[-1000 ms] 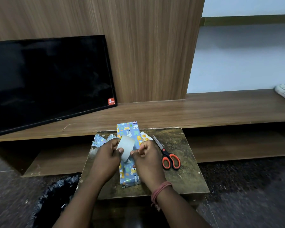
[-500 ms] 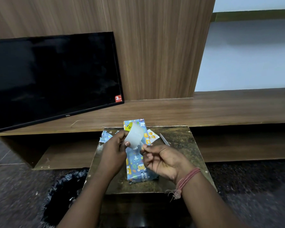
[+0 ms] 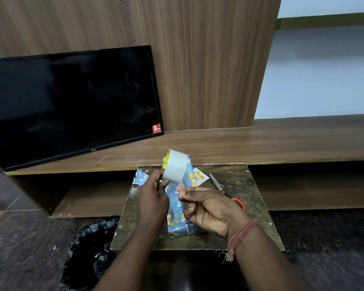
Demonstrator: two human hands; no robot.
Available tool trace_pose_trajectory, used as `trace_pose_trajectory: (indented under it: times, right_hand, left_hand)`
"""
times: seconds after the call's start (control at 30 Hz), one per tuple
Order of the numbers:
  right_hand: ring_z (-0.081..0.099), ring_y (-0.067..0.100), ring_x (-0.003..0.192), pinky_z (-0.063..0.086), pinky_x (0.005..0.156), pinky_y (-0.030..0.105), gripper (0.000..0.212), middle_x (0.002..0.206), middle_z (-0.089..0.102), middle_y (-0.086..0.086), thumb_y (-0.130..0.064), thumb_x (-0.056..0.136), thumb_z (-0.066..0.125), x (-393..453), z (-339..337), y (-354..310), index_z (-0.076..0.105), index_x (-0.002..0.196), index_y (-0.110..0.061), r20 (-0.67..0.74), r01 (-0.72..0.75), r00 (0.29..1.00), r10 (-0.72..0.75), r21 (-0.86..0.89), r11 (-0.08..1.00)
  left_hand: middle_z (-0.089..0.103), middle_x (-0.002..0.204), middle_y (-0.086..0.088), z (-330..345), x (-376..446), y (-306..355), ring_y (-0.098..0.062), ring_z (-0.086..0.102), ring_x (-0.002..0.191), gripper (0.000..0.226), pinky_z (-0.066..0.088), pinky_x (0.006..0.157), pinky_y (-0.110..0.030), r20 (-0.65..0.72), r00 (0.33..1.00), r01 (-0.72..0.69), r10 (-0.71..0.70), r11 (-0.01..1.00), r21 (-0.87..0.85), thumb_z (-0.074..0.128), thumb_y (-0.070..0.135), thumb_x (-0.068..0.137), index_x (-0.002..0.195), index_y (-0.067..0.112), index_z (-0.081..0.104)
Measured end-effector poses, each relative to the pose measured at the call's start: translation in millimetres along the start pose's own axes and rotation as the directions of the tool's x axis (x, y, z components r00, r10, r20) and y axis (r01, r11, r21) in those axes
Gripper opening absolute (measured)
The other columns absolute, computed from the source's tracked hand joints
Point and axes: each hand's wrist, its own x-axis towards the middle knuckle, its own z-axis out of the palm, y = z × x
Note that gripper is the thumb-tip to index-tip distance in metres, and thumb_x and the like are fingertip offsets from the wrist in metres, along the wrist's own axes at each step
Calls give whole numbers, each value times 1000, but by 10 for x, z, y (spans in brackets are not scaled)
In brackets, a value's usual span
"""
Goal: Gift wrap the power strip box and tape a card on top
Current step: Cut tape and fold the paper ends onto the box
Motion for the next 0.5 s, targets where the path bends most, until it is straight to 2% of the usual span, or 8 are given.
trace_pose_trajectory:
  times: [0.13, 0.2, 0.27, 0.33, 0.4, 0.5]
  right_hand:
    - [38, 9, 54, 39, 45, 18, 16, 72, 58, 7, 8, 90, 62, 15, 13, 14, 63, 105, 2, -37, 5, 999, -4, 47, 999]
    - [38, 9, 52, 38, 44, 18, 14, 69, 58, 7, 6, 89, 62, 17, 23, 14, 63, 102, 0, -57, 27, 998, -24, 46, 999]
    - [37, 9, 50, 36, 45, 18, 3, 68, 57, 5, -2, 88, 69, 32, 33, 30, 68, 88, -5, -63, 73, 995, -74, -14, 997]
    - [36, 8, 49, 35, 45, 18, 10, 67, 56, 3, -13, 88, 72, 66, 31, 47, 71, 78, -11, -58, 123, 990, -127, -66, 990]
    - [36, 7, 49, 33, 45, 18, 8, 67, 54, 3, -13, 89, 71, 88, 22, 40, 65, 84, -10, -51, 179, 982, -183, -59, 982]
    - [35, 9, 50, 31, 45, 20, 10, 67, 52, 5, -8, 89, 70, 82, -10, -6, 59, 89, -7, -20, 245, 969, -247, -81, 966]
  left_hand:
    - [67, 84, 15, 40, -20, 14, 3, 61, 79, 31, 42, 64, -12, -33, 999, -19, 18, 1000, -19, 54, -11, 94, 94, 20, 62]
    - [67, 87, 10, 92, -22, -35, -7, 62, 83, 30, 48, 71, -28, -13, 1000, -5, 5, 999, -45, 55, -6, 94, 96, 23, 61]
    - [68, 94, 4, 147, -29, -73, -22, 63, 87, 22, 53, 76, -43, 27, 999, 31, -29, 997, -74, 57, 9, 95, 100, 31, 61]
    - [69, 98, -2, 166, -58, -35, -27, 63, 90, 15, 55, 81, -50, 106, 991, 99, -85, 985, -138, 58, 25, 94, 105, 36, 61]
    - [73, 102, -3, 175, -102, 49, -25, 69, 93, 16, 59, 82, -44, 251, 958, 206, -140, 943, -262, 60, 19, 100, 112, 29, 63]
    - [74, 112, -10, 165, -93, 132, -24, 72, 87, 26, 59, 71, -34, 412, 886, 408, -213, 782, -472, 59, 7, 100, 124, 15, 65]
